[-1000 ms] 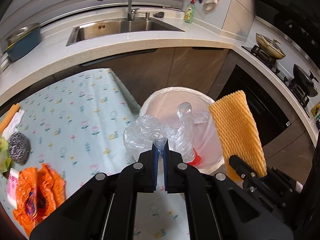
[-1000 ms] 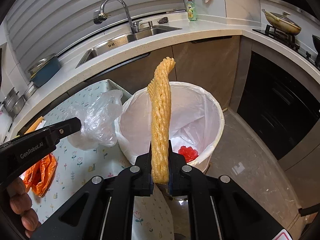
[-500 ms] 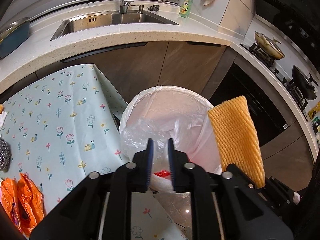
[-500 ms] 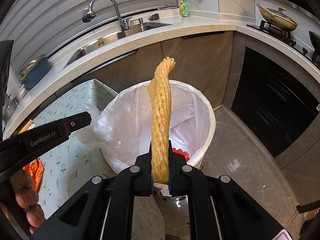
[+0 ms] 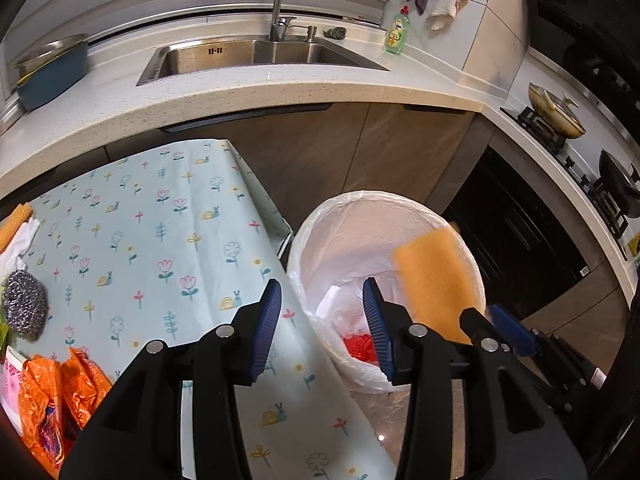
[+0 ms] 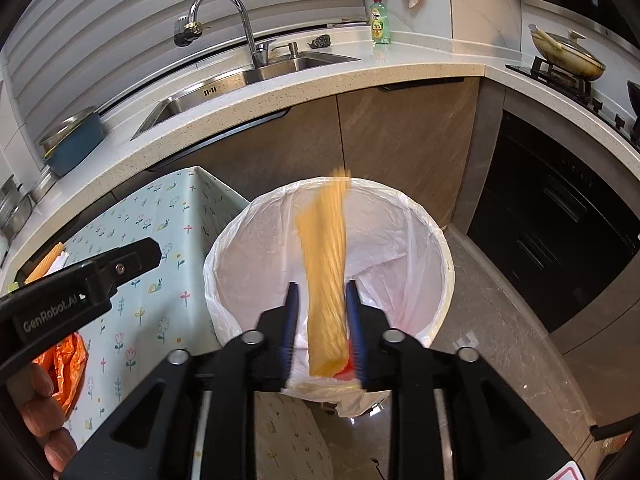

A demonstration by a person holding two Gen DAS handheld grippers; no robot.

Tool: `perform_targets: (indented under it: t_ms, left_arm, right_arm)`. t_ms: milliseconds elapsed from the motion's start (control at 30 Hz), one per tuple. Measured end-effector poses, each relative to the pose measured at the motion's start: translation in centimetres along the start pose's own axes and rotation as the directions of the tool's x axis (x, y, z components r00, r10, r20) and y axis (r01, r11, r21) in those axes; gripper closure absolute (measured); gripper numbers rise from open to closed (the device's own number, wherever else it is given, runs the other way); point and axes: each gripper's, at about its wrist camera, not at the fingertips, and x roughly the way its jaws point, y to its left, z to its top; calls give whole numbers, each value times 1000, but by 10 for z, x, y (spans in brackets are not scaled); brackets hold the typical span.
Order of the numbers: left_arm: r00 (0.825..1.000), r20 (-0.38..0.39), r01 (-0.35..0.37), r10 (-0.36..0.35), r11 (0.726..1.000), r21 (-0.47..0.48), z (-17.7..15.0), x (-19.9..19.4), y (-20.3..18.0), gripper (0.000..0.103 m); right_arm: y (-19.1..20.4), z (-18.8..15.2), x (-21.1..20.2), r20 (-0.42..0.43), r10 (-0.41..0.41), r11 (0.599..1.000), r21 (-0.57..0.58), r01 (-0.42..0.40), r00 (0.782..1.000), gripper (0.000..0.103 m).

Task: Collect trash
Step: 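Open both tools to drop the clear bag and foam sleeve in, then move both tools back to the orange wrapper and paper cup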

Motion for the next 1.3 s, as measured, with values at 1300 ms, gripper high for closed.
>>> perform_targets:
  t_ms: [1300]
  left_arm:
    - [951,55,-278,303,922,-270,-81,-147,179,52]
  right_arm:
    - [181,-55,-78,-16,265,938,-229,-262,964,53]
